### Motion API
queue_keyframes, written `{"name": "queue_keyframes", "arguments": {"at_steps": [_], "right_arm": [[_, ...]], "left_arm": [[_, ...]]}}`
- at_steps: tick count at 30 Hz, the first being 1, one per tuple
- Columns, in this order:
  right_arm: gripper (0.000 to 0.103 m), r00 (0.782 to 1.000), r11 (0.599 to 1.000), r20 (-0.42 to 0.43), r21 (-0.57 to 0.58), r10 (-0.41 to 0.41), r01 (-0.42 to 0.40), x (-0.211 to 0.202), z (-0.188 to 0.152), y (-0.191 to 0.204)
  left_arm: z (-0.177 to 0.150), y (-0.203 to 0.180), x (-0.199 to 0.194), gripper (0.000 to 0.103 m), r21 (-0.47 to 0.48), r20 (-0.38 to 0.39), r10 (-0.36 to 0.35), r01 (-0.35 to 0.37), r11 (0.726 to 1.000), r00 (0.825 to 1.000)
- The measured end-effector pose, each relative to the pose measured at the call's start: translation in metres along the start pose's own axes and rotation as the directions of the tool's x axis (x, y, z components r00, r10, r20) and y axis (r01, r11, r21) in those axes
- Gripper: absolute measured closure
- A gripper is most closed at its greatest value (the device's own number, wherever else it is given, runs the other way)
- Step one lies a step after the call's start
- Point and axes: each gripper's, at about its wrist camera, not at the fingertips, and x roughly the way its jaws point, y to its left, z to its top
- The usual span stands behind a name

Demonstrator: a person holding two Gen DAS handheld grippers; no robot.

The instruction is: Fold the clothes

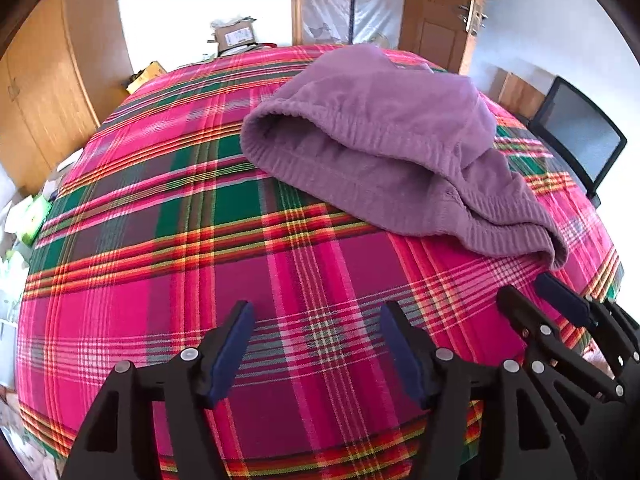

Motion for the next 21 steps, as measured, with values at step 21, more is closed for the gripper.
{"name": "queue_keyframes", "arguments": {"at_steps": [21], "right_arm": [[0.061,1.0,1.0,-0.005,0.001,-0.006,0.006,0.0058,0.0051,0.0005]], "left_arm": [[0.0022,0.0001,0.0033,0.027,0.041,0.01,-0.018,0.017,0.999,1.0]]}}
